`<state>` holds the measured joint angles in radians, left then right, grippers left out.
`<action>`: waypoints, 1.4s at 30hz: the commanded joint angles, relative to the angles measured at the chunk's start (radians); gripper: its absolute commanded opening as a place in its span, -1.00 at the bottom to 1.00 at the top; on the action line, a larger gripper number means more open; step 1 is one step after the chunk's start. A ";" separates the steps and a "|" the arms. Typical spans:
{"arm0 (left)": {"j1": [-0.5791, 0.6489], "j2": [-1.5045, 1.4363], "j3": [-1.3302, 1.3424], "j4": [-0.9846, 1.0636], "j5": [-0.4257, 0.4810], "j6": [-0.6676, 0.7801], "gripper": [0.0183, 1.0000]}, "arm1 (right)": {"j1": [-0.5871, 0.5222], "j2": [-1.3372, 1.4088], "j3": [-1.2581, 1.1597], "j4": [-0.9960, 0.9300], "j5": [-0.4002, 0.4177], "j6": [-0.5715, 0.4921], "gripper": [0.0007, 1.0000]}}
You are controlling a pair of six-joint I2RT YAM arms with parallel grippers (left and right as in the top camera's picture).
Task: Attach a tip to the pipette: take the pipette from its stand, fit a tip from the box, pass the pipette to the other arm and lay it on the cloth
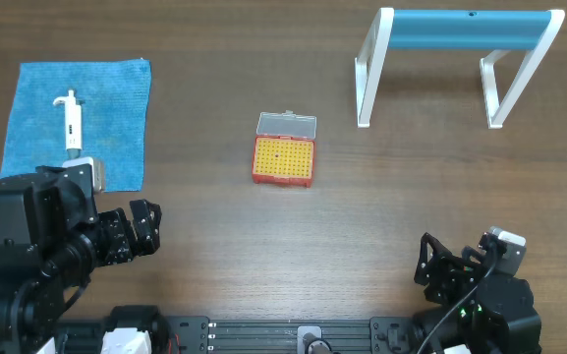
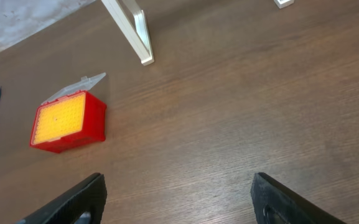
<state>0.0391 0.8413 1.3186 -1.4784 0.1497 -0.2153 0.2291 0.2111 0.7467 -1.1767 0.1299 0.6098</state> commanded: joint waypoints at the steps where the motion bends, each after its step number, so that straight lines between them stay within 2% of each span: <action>1: -0.001 0.002 -0.003 0.005 -0.014 -0.016 0.99 | -0.002 -0.007 -0.003 -0.002 0.019 0.018 0.54; 8: -0.001 -0.043 -0.006 0.005 -0.017 -0.014 0.99 | -0.002 -0.007 -0.003 -0.002 0.019 0.018 0.53; 10: -0.001 -0.094 -0.022 0.092 -0.003 -0.017 1.00 | -0.002 -0.007 -0.003 -0.002 0.019 0.018 0.53; 14: -0.001 -0.282 -0.198 0.604 -0.085 -0.012 1.00 | -0.002 -0.007 -0.003 -0.002 0.019 0.018 0.54; 18: -0.001 -0.461 -0.500 1.089 -0.135 0.021 1.00 | -0.002 -0.007 -0.003 -0.002 0.019 0.018 0.54; 22: -0.001 -0.590 -0.785 1.464 -0.135 0.067 0.99 | -0.002 -0.007 -0.003 -0.002 0.019 0.018 0.53; 25: -0.001 -0.664 -0.962 1.658 -0.135 0.067 1.00 | -0.002 -0.007 -0.003 -0.002 0.019 0.018 0.53; 35: 0.000 -0.839 -1.283 1.710 -0.150 0.067 1.00 | -0.002 -0.007 -0.003 -0.002 0.019 0.018 0.53; 40: 0.000 -0.838 -1.313 1.420 -0.150 0.067 0.99 | -0.002 -0.007 -0.003 -0.002 0.019 0.018 0.54; 42: 0.000 -0.835 -1.313 1.411 -0.139 0.067 1.00 | -0.002 -0.007 -0.003 -0.002 0.019 0.018 0.54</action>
<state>0.0391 0.0128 0.0090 -0.0444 0.0185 -0.1577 0.2291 0.2108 0.7429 -1.1820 0.1329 0.6167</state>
